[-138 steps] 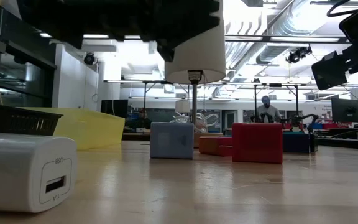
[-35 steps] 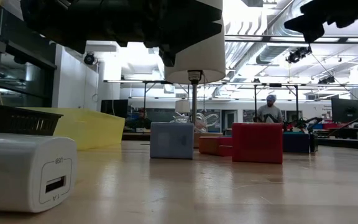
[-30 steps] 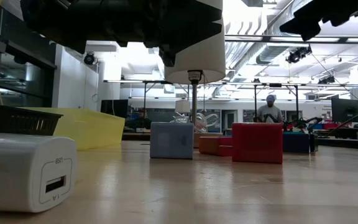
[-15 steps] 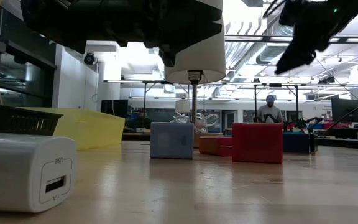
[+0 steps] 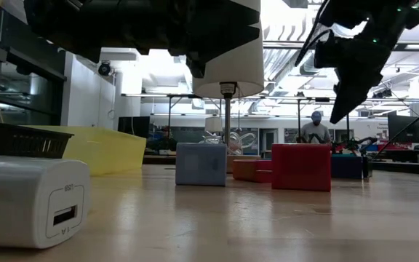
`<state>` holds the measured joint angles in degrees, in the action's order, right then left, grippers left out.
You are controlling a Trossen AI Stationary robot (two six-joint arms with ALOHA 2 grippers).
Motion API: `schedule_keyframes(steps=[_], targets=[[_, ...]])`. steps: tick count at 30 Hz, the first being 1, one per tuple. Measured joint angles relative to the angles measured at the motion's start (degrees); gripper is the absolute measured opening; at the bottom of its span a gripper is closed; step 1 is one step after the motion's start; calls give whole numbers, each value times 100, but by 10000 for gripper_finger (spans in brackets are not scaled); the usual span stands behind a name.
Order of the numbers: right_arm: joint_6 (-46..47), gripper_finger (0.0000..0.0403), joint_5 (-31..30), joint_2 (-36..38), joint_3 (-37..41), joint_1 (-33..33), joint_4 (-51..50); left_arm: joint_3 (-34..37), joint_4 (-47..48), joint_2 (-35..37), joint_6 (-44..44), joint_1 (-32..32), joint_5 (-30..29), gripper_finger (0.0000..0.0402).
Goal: Pick & Place Office items
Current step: Put the violet digital clock into the black bin
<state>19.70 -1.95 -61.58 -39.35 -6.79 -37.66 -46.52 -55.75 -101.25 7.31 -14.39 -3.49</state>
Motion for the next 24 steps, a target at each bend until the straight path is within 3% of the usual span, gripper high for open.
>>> schedule_keyframes(steps=[11, 18, 24], targets=[[40, 201, -135, -912, -1194, -76, -768, 0, 0, 0, 0, 0, -1, 124], [433, 201, -543, -1409, -1334, -76, -1101, 0, -1, 0, 0, -2, 0, 124], [612, 201, -367, -1930, -1334, -74, -1195, 0, 0, 0, -1, -1, 0, 124]])
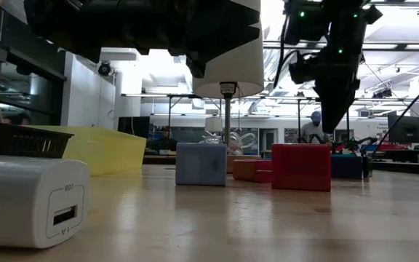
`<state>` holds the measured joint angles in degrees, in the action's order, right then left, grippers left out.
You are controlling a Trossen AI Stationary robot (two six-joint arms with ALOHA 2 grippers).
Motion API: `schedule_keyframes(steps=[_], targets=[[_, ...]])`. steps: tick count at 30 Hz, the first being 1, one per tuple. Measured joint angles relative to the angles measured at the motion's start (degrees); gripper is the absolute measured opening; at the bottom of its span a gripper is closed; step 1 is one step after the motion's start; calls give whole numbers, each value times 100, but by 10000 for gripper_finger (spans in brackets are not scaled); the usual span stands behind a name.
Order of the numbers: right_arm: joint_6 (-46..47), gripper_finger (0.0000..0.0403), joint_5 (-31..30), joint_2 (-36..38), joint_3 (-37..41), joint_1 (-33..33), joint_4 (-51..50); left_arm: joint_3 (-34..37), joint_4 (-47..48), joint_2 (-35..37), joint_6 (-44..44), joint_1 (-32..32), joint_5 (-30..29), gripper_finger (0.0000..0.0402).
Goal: Pick & Place Office items
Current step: Put the violet digital clock into the black bin
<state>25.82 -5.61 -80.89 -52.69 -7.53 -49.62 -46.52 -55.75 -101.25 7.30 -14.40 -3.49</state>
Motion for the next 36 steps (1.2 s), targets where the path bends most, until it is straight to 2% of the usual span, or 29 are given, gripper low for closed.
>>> schedule_keyframes(steps=[11, 18, 23, 36], targets=[[338, 201, 300, -377, 2, 110, 21, -1, 0, 0, 0, 0, -1, 124], [673, 201, 241, -378, 2, 413, 12, -1, -1, 0, 1, -1, 0, 124], [798, 201, -32, -378, 2, 649, 6, 0, 0, 0, 1, -1, 0, 124], [1190, 201, 106, -378, 463, 765, 325, -2, -1, 0, 1, -1, -2, 124]])
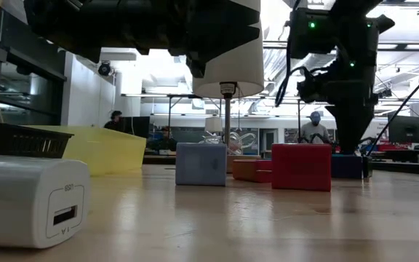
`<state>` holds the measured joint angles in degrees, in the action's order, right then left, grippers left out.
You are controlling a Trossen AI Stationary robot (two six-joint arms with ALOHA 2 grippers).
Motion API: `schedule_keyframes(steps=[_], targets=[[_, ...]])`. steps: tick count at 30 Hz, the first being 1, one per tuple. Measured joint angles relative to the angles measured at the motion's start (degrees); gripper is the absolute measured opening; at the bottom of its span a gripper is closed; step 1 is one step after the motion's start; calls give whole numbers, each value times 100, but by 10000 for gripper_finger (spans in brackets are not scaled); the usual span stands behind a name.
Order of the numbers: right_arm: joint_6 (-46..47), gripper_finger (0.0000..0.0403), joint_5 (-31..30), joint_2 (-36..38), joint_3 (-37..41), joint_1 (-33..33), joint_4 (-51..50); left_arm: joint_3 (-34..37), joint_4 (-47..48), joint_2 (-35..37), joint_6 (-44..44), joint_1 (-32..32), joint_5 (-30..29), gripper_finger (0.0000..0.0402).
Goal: Pick & Place Office items
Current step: Put the violet digital clock into the black bin
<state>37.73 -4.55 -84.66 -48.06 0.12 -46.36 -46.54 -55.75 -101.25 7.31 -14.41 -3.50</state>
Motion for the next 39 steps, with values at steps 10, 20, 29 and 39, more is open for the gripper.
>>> schedule_keyframes(steps=[10, 20, 29, 39], targets=[[147, 201, -11, 0, 112, 242, 159, 0, -2, 0, 0, 0, 2, 124], [215, 201, -139, -117, 112, 299, 168, 0, -1, 0, 0, 2, 1, 124], [163, 201, 18, -472, 112, 277, 318, 1, 2, 0, 0, 0, 2, 124], [165, 194, 1, -422, 112, 273, 157, 0, 1, 0, 0, 0, 2, 124]])
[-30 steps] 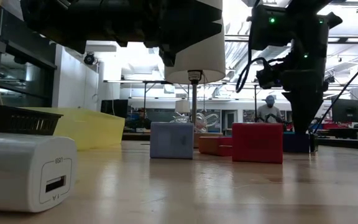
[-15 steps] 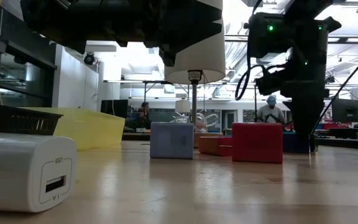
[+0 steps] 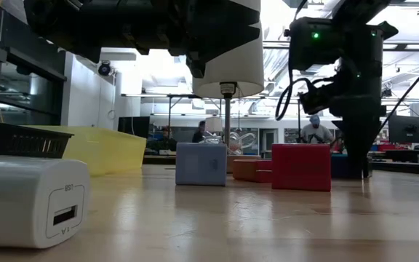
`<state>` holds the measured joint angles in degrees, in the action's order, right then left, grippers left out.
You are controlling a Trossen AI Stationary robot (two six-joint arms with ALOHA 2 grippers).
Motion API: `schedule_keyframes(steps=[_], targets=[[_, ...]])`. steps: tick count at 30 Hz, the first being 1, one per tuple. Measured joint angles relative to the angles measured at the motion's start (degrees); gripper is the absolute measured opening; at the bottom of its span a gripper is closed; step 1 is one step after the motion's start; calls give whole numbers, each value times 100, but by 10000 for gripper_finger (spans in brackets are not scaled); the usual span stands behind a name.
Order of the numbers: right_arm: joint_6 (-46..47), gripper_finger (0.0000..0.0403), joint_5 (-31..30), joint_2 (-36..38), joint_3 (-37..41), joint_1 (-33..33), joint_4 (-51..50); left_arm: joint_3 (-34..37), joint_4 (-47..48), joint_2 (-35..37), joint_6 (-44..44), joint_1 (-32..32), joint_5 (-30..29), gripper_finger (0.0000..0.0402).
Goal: Pick & Place Office items
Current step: Put the violet digital clock into the black bin
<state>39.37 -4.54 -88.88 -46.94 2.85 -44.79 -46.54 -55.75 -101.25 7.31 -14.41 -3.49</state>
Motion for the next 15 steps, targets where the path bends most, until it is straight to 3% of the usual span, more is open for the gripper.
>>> schedule_keyframes(steps=[15], targets=[[2, 99, -2, 0, 0, 0, -51, 0, 0, 0, 0, 2, -2, 124]])
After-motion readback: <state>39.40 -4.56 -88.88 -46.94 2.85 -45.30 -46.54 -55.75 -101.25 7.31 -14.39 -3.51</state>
